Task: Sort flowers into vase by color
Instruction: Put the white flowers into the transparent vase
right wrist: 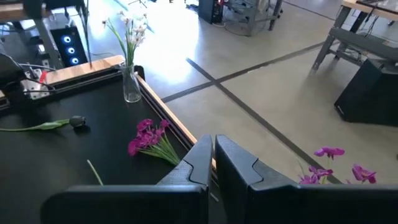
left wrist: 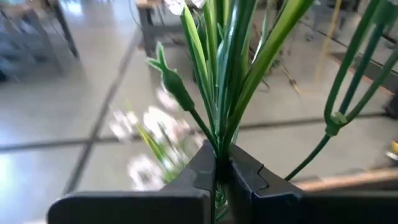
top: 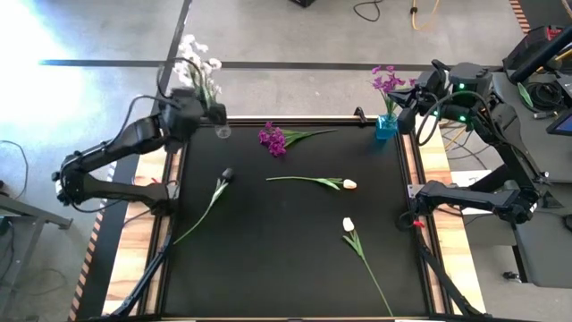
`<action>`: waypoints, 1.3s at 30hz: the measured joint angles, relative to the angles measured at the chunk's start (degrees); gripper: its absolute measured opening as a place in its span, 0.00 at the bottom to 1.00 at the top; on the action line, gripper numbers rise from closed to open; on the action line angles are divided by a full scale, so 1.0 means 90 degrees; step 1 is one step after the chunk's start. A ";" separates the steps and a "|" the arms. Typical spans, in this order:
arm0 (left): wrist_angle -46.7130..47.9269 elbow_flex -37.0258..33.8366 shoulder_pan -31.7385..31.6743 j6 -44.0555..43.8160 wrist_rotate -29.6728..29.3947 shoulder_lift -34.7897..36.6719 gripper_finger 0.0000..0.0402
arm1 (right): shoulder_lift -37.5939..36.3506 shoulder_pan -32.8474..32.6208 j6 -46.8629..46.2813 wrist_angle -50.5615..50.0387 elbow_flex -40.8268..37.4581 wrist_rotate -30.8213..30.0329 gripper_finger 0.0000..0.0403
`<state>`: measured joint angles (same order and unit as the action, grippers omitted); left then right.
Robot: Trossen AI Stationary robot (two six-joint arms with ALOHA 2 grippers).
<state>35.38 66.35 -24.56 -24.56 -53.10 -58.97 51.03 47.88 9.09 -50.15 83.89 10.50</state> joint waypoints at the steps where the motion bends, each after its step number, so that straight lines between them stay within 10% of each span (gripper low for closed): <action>1: -0.0264 -0.0053 -0.0156 0.0317 -0.0002 0.0037 0.00 | 0.0000 -0.0002 0.0008 0.0014 0.0000 -0.0003 0.03; 24: -0.4855 -0.2551 -0.0869 0.2250 0.0130 0.0308 0.00 | 0.0002 -0.0002 0.0234 0.0425 0.0001 -0.0002 0.03; 39: -0.5427 -0.3550 -0.1283 0.2103 0.0208 0.0397 0.00 | 0.0002 -0.0002 0.0223 0.0608 0.0001 -0.0002 0.03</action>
<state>-13.46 34.40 -36.10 -5.64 -51.23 -55.40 51.05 47.86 11.10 -44.68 83.90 10.48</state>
